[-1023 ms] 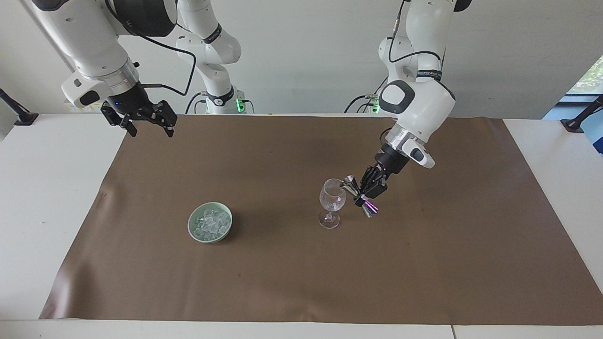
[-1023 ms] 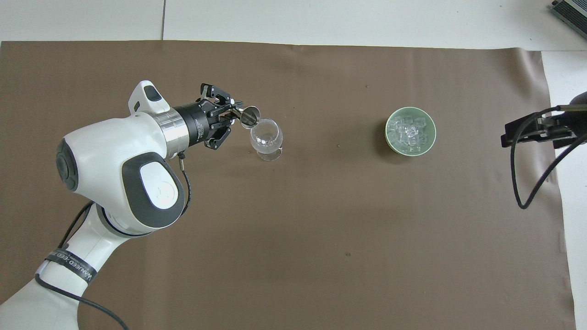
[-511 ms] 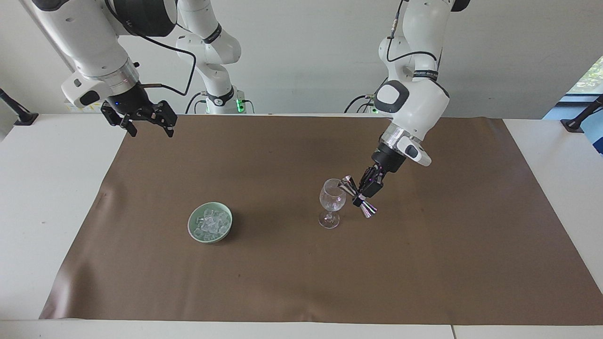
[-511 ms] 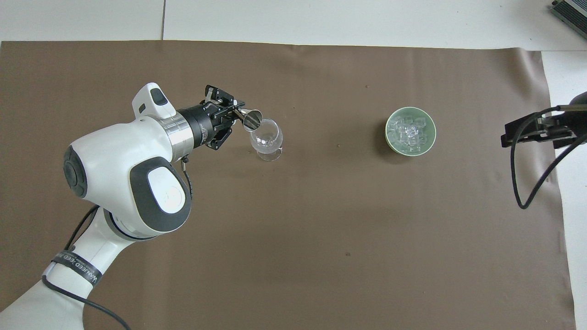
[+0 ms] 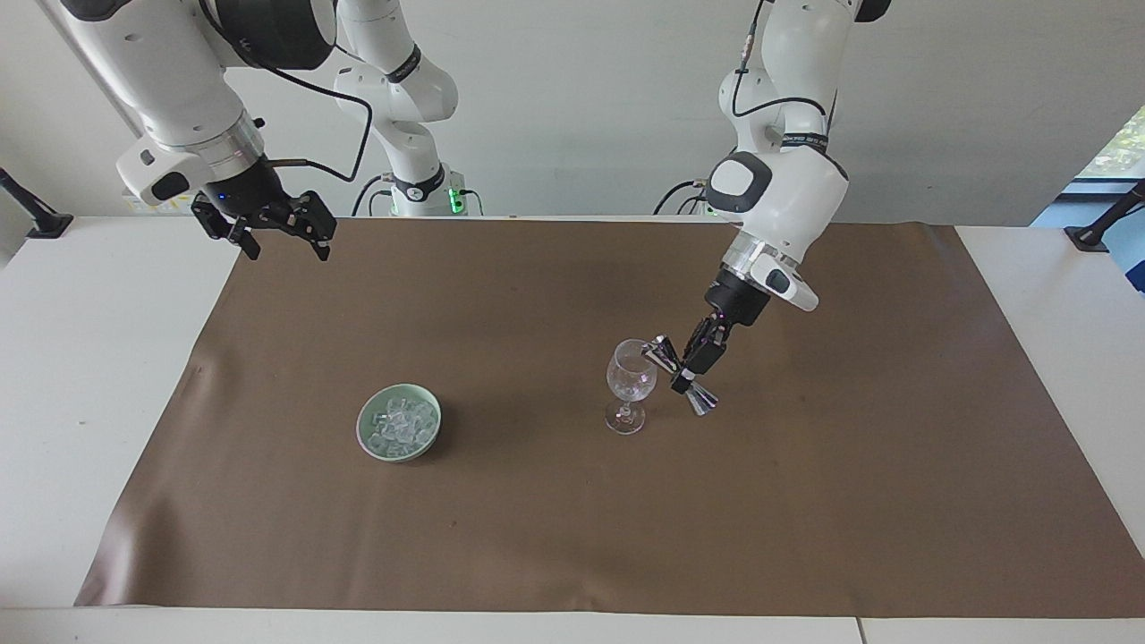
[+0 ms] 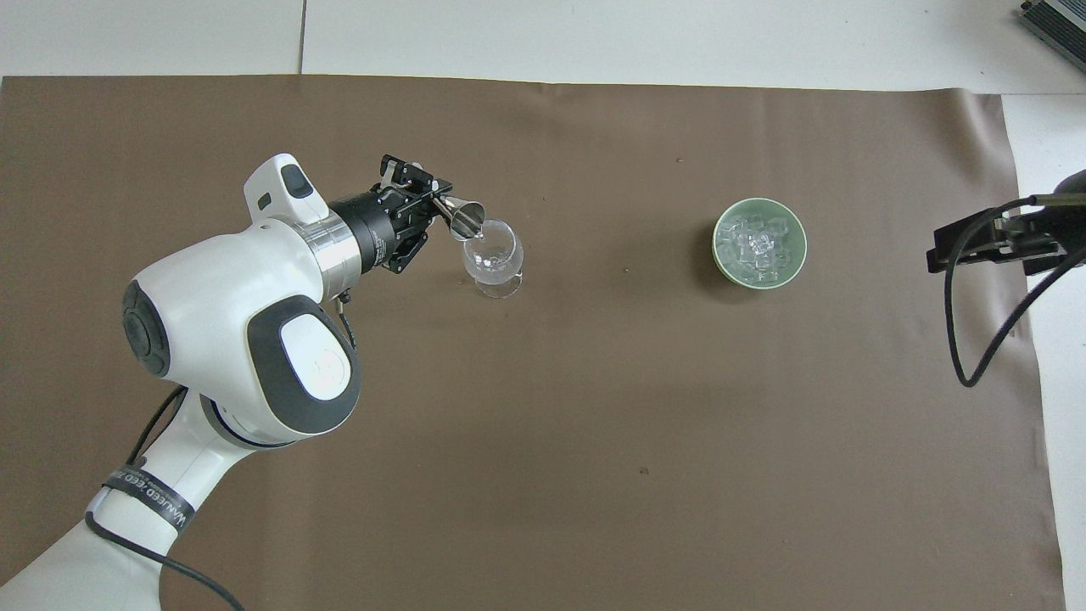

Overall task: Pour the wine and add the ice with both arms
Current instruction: 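Tilt the jigger over the clear glass with the left gripper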

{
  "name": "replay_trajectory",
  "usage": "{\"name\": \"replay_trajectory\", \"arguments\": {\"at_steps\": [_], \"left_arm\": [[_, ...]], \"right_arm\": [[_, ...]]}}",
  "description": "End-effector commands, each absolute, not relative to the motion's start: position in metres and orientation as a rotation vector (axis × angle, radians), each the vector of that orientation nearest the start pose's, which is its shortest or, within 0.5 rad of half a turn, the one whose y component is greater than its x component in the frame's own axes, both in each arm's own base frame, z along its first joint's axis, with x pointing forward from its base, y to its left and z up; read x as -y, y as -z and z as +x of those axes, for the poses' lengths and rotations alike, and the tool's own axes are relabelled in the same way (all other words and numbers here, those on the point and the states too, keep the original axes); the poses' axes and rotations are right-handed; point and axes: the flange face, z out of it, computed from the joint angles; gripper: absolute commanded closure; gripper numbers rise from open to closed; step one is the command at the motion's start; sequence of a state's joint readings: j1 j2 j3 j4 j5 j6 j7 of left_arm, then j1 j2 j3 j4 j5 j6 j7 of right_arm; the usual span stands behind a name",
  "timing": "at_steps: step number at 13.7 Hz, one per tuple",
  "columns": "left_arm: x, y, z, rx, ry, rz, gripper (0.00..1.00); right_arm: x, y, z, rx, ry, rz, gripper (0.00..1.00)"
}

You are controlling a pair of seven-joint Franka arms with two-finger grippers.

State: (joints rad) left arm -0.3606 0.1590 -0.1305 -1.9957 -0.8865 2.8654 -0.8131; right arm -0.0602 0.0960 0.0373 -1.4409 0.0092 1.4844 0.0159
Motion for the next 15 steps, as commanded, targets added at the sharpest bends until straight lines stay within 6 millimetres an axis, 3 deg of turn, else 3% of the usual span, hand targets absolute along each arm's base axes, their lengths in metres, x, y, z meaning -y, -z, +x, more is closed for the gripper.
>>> {"name": "replay_trajectory", "arguments": {"at_steps": [1,15], "left_arm": [[0.25,-0.451,0.563,-1.183,-0.283,1.991,1.0],[0.26,-0.456,0.559,-1.089,-0.417,2.013,1.0]], "right_arm": [[0.016,-0.623,0.573,-0.046,-0.068,-3.108,0.0],[0.016,-0.623,0.573,-0.046,-0.068,-3.108,0.0]]}}
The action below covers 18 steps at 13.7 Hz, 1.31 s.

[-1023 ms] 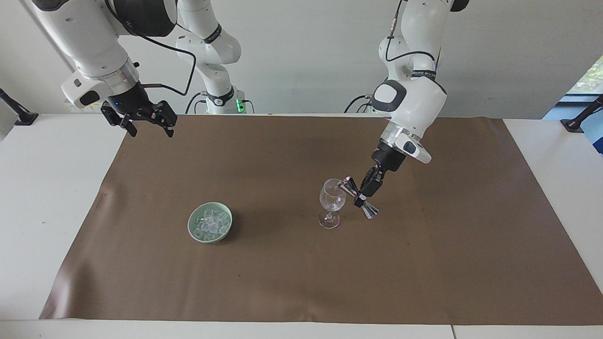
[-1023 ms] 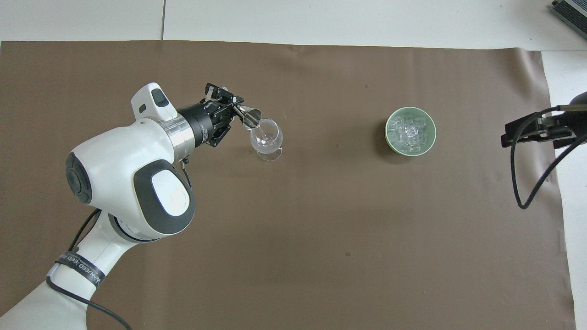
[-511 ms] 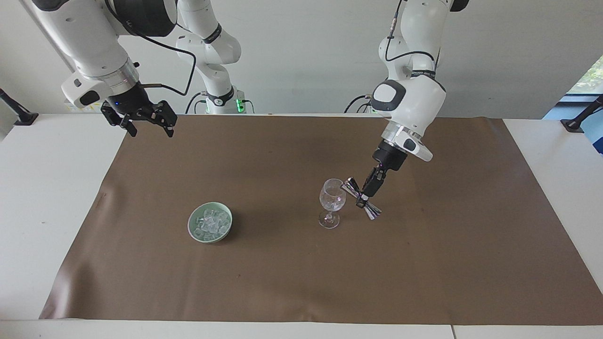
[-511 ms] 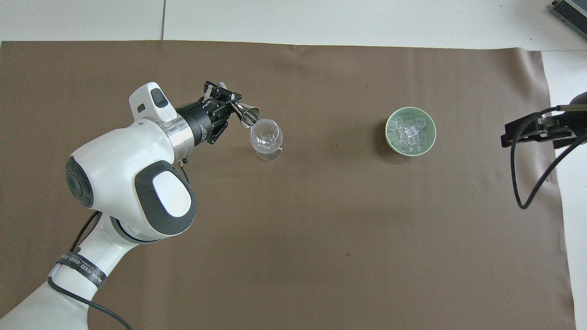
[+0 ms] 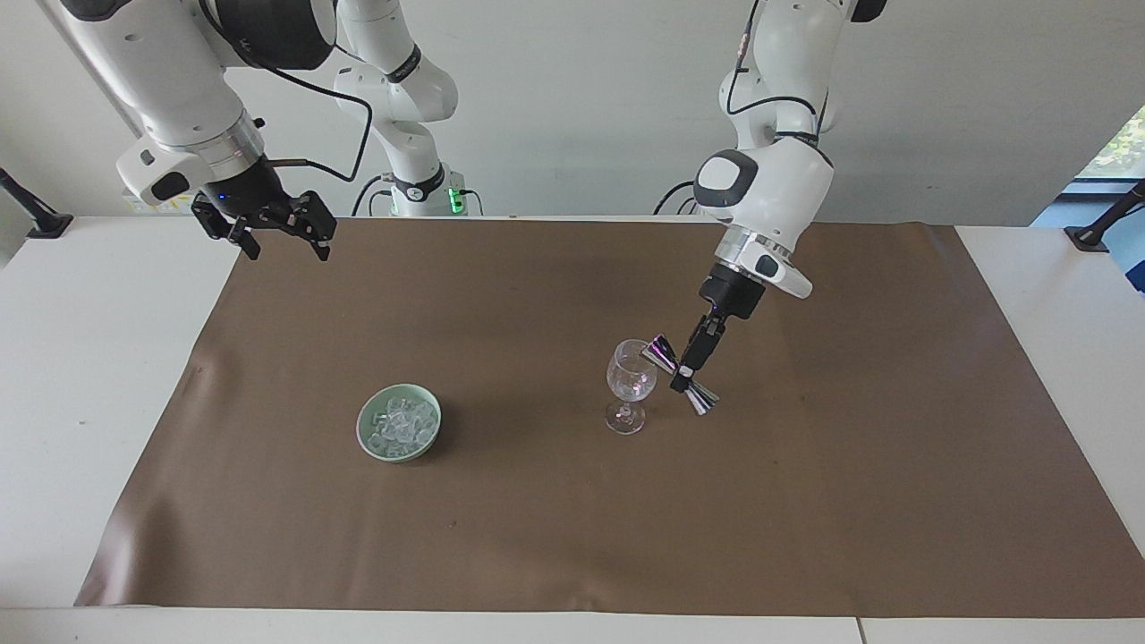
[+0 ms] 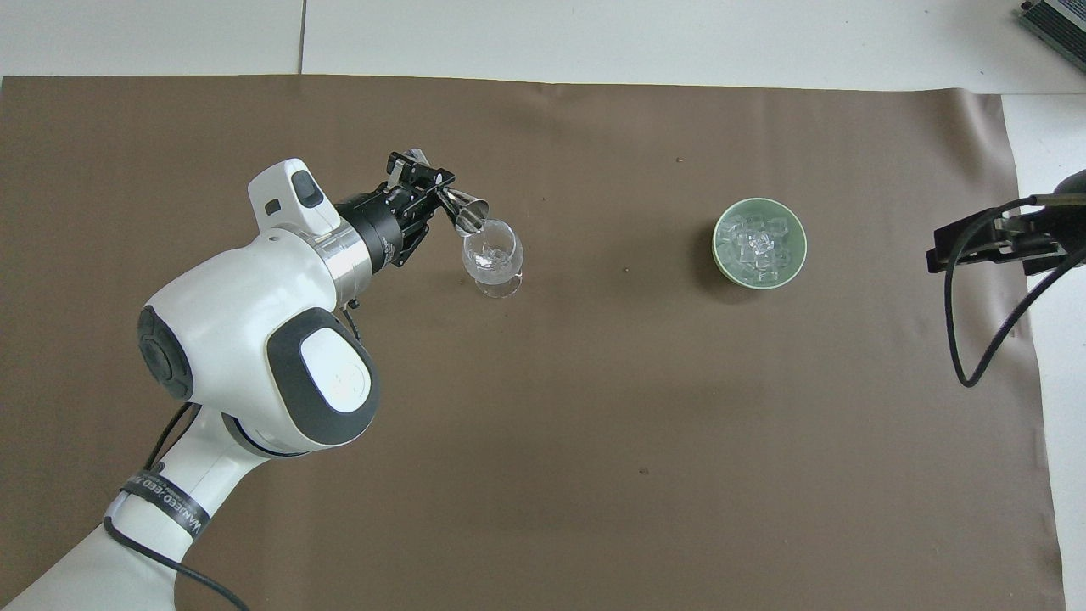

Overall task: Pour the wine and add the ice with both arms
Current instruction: 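Tilt the jigger over the clear glass with the left gripper, then hold the jigger tipped over the glass with the left gripper to pour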

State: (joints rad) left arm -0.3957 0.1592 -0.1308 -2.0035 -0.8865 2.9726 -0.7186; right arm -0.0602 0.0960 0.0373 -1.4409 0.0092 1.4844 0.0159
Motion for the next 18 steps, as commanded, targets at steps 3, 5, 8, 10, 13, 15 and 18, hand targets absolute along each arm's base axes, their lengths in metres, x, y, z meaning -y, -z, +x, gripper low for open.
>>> {"name": "replay_trajectory", "arguments": {"at_steps": [3,5,8,10,13,15,18], "left_arm": [[0.258,-0.45,0.556,-1.046,-0.438,2.054,1.0],[0.257,-0.448,0.555,-1.04,-0.449,2.06,1.0],[0.257,-0.448,0.555,-1.027,-0.46,2.067,1.0],[0.259,-0.45,0.554,-1.025,-0.471,2.062,1.0],[0.262,-0.451,0.553,-1.02,-0.481,2.059,1.0],[0.263,-0.453,0.552,-1.018,-0.501,2.05,1.0],[0.27,-0.454,0.549,-1.006,-0.519,2.044,1.0]], "right_arm": [[0.016,-0.623,0.573,-0.046,-0.068,-3.108,0.0],[0.016,-0.623,0.573,-0.046,-0.068,-3.108,0.0],[0.016,-0.623,0.573,-0.046,-0.068,-3.108,0.0],[0.016,-0.623,0.573,-0.046,-0.068,-3.108,0.0],[0.016,-0.623,0.573,-0.046,-0.068,-3.108,0.0],[0.016,-0.623,0.573,-0.046,-0.068,-3.108,0.0],[0.016,-0.623,0.573,-0.046,-0.068,-3.108,0.0]]}}
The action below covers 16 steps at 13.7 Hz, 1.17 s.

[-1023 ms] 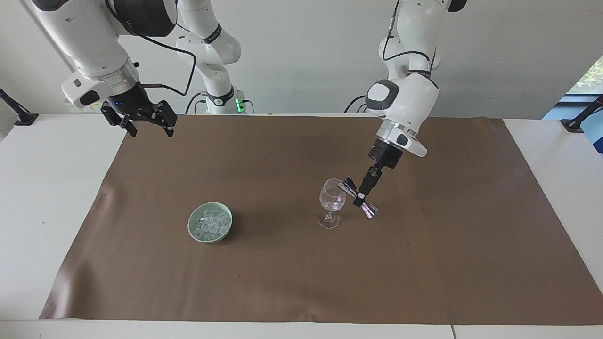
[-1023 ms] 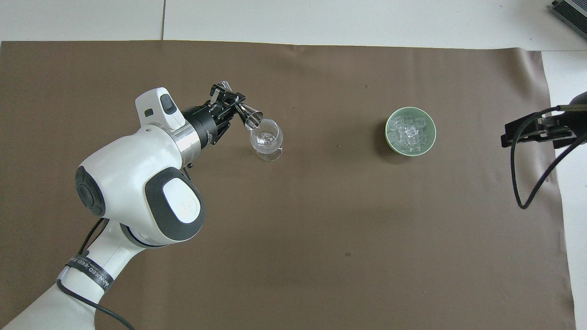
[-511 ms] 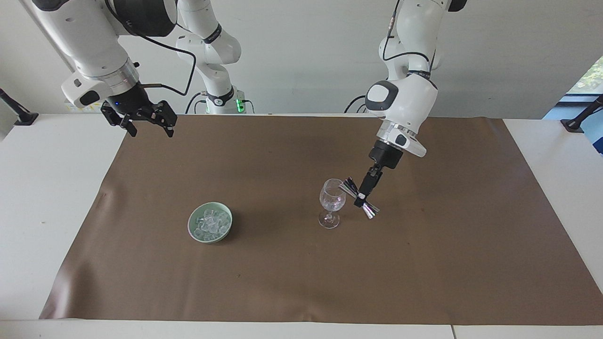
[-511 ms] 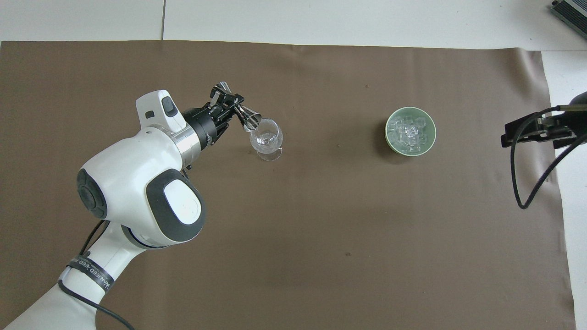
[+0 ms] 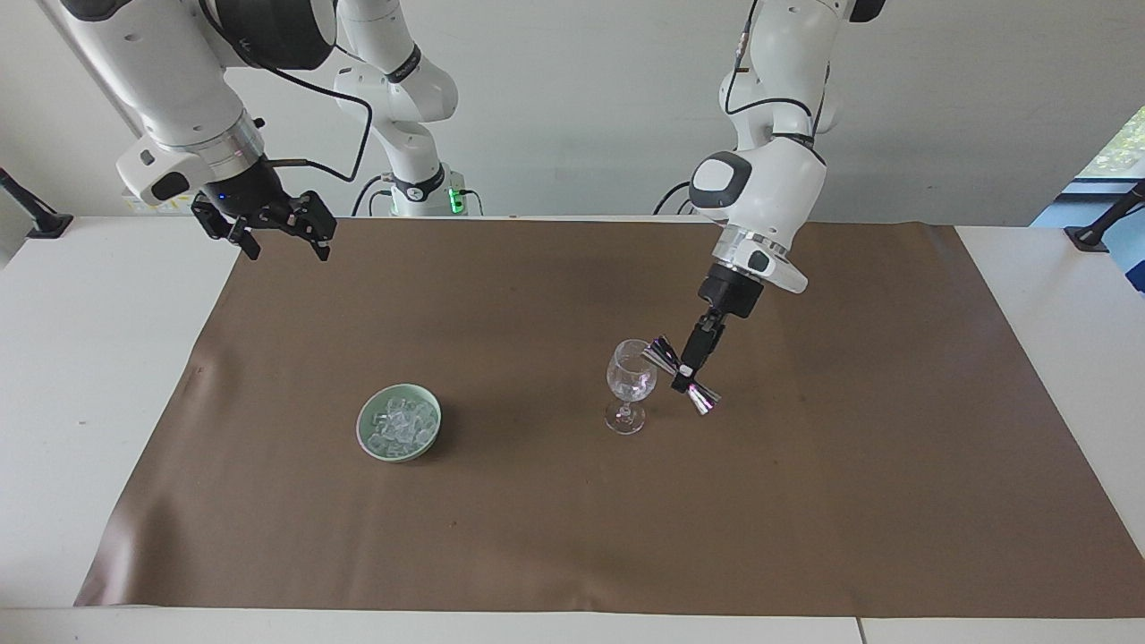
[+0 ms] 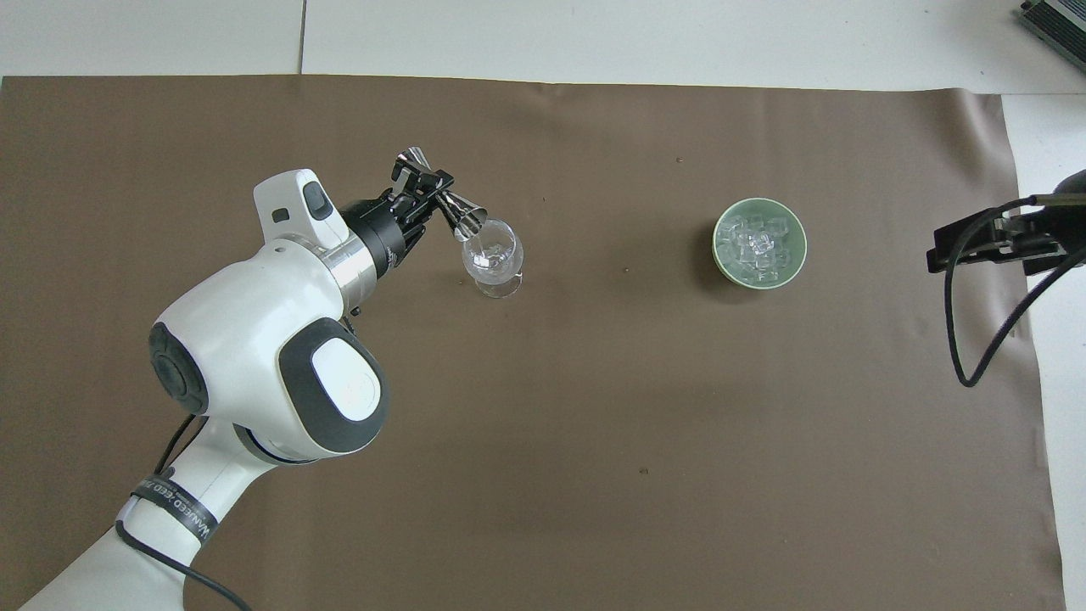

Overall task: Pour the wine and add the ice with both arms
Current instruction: 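Hold the jigger tipped over the glass with the left gripper to pour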

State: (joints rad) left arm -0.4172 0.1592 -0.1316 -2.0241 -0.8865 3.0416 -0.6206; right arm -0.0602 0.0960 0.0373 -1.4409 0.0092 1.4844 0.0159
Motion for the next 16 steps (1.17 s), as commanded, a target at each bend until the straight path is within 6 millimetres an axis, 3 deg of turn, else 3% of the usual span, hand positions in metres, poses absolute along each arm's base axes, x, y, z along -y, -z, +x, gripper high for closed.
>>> {"name": "replay_trajectory", "arguments": {"at_steps": [1,16], "left_arm": [[0.2693,-0.4554,0.549,-1.008,-0.529,2.039,1.0],[0.2716,-0.4489,0.5405,-0.921,-0.639,2.087,1.0]], "right_arm": [[0.0159,-0.623,0.5725,-0.046,-0.068,-3.108,0.0],[0.0159,-0.623,0.5725,-0.046,-0.068,-3.108,0.0]]}}
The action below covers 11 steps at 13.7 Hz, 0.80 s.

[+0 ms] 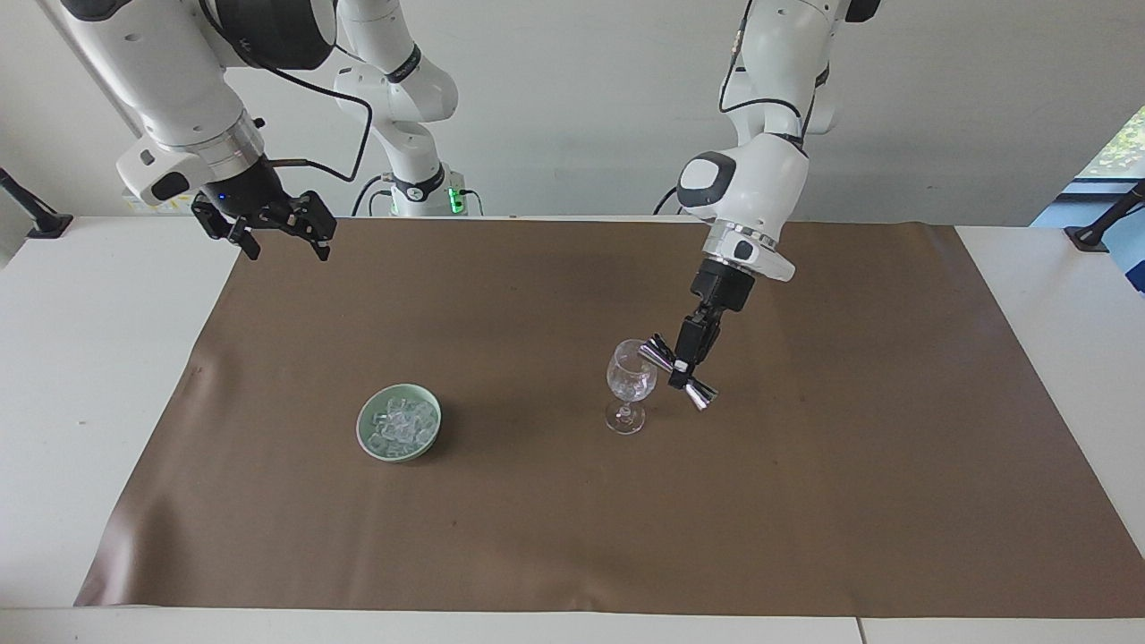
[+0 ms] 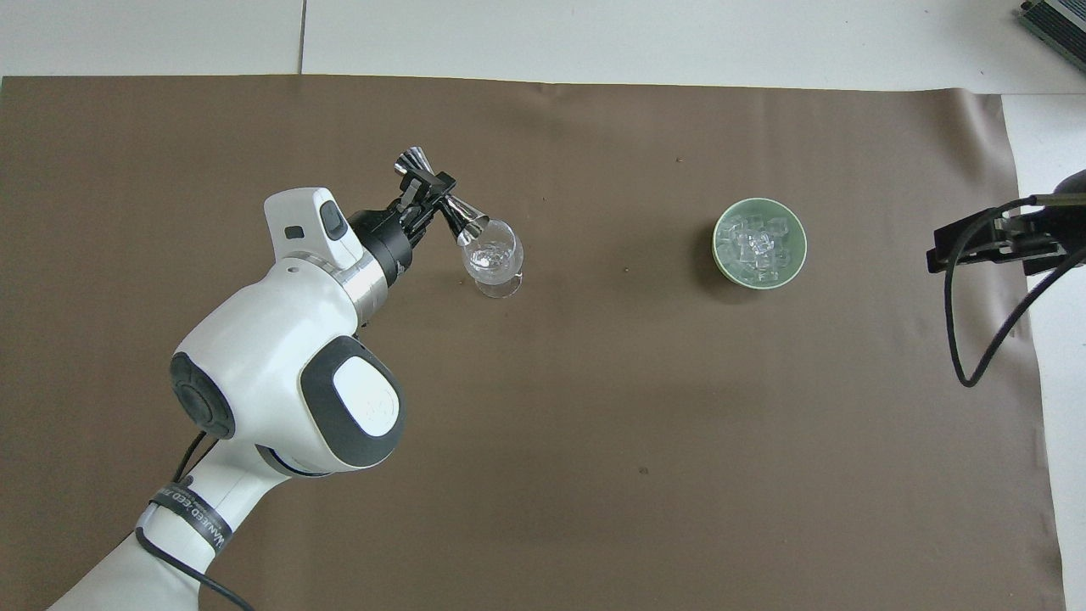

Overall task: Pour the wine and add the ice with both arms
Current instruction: 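Hold the jigger tipped over the glass with the left gripper to pour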

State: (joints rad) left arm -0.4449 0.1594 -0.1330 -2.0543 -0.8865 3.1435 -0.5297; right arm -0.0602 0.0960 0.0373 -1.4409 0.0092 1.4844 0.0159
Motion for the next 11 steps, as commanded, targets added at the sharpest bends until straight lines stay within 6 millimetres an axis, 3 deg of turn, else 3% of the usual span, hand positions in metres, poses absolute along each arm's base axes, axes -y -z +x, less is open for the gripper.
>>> {"name": "replay_trajectory", "arguments": {"at_steps": [1,11], "left_arm": [[0.2729,-0.4492,0.5397,-0.918,-0.641,2.086,1.0],[0.2823,-0.4425,0.537,-0.905,-0.682,2.086,1.0]], "right_arm": [[0.0159,-0.623,0.5725,-0.046,-0.068,-3.108,0.0],[0.0159,-0.623,0.5725,-0.046,-0.068,-3.108,0.0]]}}
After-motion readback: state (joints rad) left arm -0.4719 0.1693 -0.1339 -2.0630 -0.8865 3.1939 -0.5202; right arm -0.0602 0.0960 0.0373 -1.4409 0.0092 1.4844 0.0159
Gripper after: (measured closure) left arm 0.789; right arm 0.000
